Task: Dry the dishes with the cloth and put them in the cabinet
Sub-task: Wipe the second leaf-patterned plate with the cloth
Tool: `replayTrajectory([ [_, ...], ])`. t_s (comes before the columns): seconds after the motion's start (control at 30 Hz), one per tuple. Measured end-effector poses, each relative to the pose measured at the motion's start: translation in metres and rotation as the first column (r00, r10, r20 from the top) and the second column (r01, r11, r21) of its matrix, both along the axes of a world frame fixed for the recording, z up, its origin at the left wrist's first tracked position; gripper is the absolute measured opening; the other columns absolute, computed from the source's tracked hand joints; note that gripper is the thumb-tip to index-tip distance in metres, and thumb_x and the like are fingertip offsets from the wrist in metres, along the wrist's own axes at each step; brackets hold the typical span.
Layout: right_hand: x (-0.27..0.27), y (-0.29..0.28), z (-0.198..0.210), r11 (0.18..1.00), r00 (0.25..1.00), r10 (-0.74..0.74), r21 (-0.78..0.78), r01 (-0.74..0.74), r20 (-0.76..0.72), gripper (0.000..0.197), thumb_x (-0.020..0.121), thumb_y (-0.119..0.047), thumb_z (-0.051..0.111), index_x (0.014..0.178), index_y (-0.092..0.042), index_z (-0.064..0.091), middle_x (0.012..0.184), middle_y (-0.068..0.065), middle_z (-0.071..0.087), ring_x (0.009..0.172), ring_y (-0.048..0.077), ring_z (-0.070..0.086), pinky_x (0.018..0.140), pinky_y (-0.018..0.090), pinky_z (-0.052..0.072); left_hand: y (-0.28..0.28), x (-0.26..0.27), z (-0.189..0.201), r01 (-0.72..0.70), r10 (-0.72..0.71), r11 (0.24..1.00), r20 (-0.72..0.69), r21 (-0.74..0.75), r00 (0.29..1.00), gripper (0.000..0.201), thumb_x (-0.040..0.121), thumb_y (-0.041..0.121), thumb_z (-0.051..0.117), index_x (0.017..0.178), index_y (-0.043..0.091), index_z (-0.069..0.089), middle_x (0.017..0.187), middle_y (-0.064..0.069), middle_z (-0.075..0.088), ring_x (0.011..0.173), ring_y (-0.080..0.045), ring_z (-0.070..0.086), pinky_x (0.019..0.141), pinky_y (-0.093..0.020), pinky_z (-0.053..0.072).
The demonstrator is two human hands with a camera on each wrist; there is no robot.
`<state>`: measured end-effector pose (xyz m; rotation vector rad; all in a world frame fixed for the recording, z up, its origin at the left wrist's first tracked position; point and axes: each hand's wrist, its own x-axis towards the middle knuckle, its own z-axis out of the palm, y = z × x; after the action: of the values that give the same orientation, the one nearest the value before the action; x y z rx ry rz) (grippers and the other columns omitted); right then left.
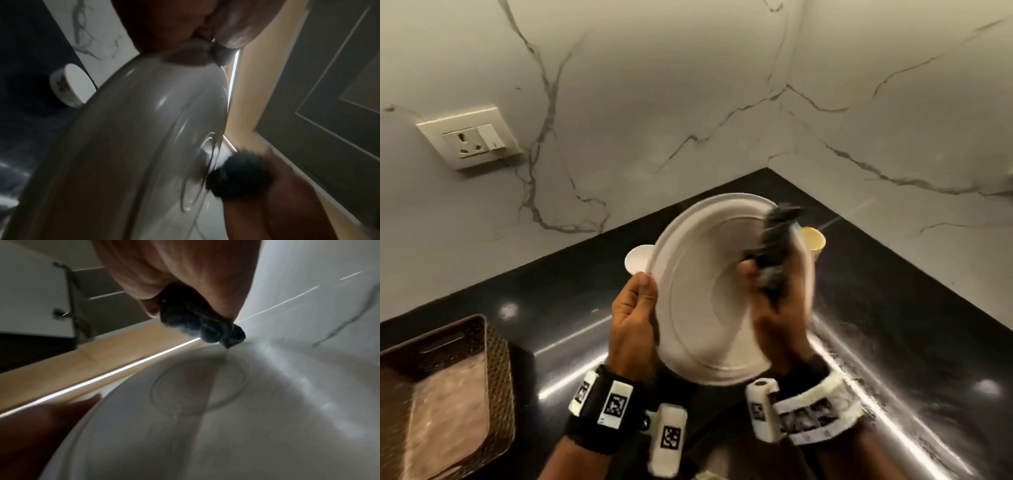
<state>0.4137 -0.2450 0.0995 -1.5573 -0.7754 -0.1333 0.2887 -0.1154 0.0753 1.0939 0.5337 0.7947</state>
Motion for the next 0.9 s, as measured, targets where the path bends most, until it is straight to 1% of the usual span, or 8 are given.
replayTrajectory([
  [0.1,-0.034,0.015,-0.009,0.931,0.826,0.194,-0.365,0.015,0.529,0.066,0.092,-0.033,0.066,0.152,-0.019,0.043,0.164,0.016,0.025,0.154,0.032,0.019,0.12,0.056,0.025,-0.023,0.01,0.009,0.062,-0.049,0.994,0.14,-0.088,0.989,0.031,0.105,0.021,0.039,0.111,0.005,0.065,0.093,-0.01,0.072,0.079,-0.021,0.069,0.066,-0.028,0.06],
  [0.27,-0.022,0.01,0.002,0.894,0.69,0.294,-0.446,0.047,0.661,0.064,0.088,-0.025,0.068,0.149,-0.028,0.047,0.164,0.015,0.025,0.155,0.032,0.017,0.121,0.055,0.026,-0.018,0.004,0.013,0.069,-0.056,0.996,0.222,-0.051,0.974,0.032,0.098,0.024,0.04,0.101,0.011,0.069,0.091,-0.005,0.075,0.079,-0.014,0.072,0.067,-0.024,0.06],
  [0.4,0.028,-0.001,0.022,0.94,0.804,-0.03,-0.258,0.226,0.594,0.063,0.09,-0.01,0.065,0.15,-0.015,0.047,0.166,0.013,0.023,0.155,0.032,0.018,0.122,0.056,0.026,-0.016,-0.004,0.012,-0.003,-0.007,0.998,0.156,0.058,0.988,0.032,0.102,0.028,0.038,0.089,0.008,0.059,0.074,0.001,0.063,0.061,-0.009,0.059,0.056,-0.021,0.052],
  [0.53,0.059,-0.012,0.005,0.948,0.942,-0.314,-0.009,0.317,0.119,0.048,0.103,-0.025,0.048,0.15,-0.021,0.047,0.163,0.001,0.033,0.15,0.009,0.029,0.122,0.023,0.029,-0.012,-0.008,0.015,-0.077,0.059,0.993,0.201,0.084,0.978,0.041,0.102,0.027,0.036,0.081,0.025,0.071,0.077,0.003,0.066,0.066,-0.009,0.061,0.058,-0.022,0.054],
  [0.6,0.054,-0.011,-0.002,0.931,0.932,-0.362,0.041,0.362,-0.016,0.048,0.102,-0.028,0.046,0.15,-0.02,0.048,0.158,0.002,0.04,0.147,0.009,0.034,0.121,0.036,0.034,-0.011,-0.007,0.02,-0.047,0.022,0.991,0.195,0.128,0.981,0.042,0.101,0.028,0.037,0.079,0.029,0.072,0.077,0.005,0.066,0.066,-0.007,0.061,0.059,-0.02,0.054],
  [0.67,0.043,-0.007,0.001,0.914,0.914,-0.404,-0.011,0.405,0.042,0.053,0.1,-0.023,0.049,0.153,-0.022,0.044,0.16,0.002,0.036,0.149,0.012,0.031,0.121,0.042,0.033,-0.01,-0.006,0.023,-0.013,-0.014,0.99,0.186,0.143,0.982,0.035,0.099,0.033,0.041,0.085,0.026,0.072,0.08,0.005,0.067,0.069,-0.007,0.063,0.061,-0.02,0.054],
  [0.8,0.01,0.013,0.027,0.968,0.811,-0.051,-0.172,0.185,0.583,0.06,0.092,-0.004,0.059,0.15,-0.007,0.044,0.163,0.018,0.03,0.154,0.035,0.021,0.121,0.059,0.023,-0.012,0.006,0.022,0.062,-0.088,0.977,0.121,0.206,0.989,0.032,0.106,0.038,0.047,0.09,0.015,0.062,0.081,-0.006,0.059,0.069,-0.02,0.055,0.061,-0.027,0.05],
  [0.9,-0.026,0.023,0.019,0.946,0.682,0.216,-0.324,0.032,0.699,0.066,0.084,-0.011,0.069,0.147,-0.016,0.05,0.161,0.015,0.033,0.154,0.034,0.021,0.121,0.057,0.022,-0.016,0.017,0.019,-0.025,0.006,0.994,0.182,0.105,0.983,0.035,0.109,0.012,0.038,0.093,0.017,0.069,0.079,-0.001,0.065,0.068,-0.012,0.06,0.062,-0.022,0.051],
])
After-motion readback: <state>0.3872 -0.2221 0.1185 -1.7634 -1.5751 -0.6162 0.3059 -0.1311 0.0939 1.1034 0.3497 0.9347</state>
